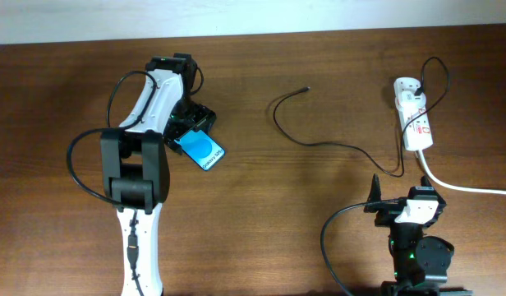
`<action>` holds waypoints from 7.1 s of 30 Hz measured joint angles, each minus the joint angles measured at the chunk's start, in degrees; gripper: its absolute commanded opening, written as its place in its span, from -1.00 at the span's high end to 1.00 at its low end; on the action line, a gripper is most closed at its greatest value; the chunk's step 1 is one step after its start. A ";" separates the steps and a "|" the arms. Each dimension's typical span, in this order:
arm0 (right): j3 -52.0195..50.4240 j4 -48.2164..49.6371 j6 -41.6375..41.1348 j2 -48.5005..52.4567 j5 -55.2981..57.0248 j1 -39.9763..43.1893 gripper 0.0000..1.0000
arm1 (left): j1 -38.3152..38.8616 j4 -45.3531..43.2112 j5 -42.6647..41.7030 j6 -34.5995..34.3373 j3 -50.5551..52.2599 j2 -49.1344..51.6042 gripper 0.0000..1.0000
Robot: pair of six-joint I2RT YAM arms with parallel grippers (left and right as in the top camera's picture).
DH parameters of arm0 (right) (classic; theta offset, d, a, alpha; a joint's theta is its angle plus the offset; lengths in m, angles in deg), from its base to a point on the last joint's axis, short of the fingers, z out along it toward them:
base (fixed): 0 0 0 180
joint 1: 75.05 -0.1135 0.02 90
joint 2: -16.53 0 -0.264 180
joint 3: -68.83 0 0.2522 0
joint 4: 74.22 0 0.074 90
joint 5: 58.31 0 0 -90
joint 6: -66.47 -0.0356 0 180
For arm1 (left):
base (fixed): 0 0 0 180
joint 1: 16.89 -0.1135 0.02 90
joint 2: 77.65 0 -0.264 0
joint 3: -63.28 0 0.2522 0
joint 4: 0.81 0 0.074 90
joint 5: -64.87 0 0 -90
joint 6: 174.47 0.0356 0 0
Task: Plug charger to phone and switch on socket
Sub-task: 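Close the left gripper on the phone's long edges and grip it, then lift the phone with the left gripper and tilt it upright, then move the right gripper to the phone and grasp its edge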
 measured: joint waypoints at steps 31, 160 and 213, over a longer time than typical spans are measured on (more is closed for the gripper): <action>0.00 0.00 0.04 0.00 0.00 0.00 -0.97 | 0.50 -13.79 -1.51 3.93 14.93 -7.13 -0.98; 0.00 0.00 0.04 0.00 0.00 0.00 -0.97 | -0.63 18.88 -55.15 37.00 4.55 -8.85 0.05; 53.44 -21.62 -42.14 56.13 -8.63 -34.75 -0.97 | -0.63 18.95 -56.19 37.00 4.28 -8.85 0.03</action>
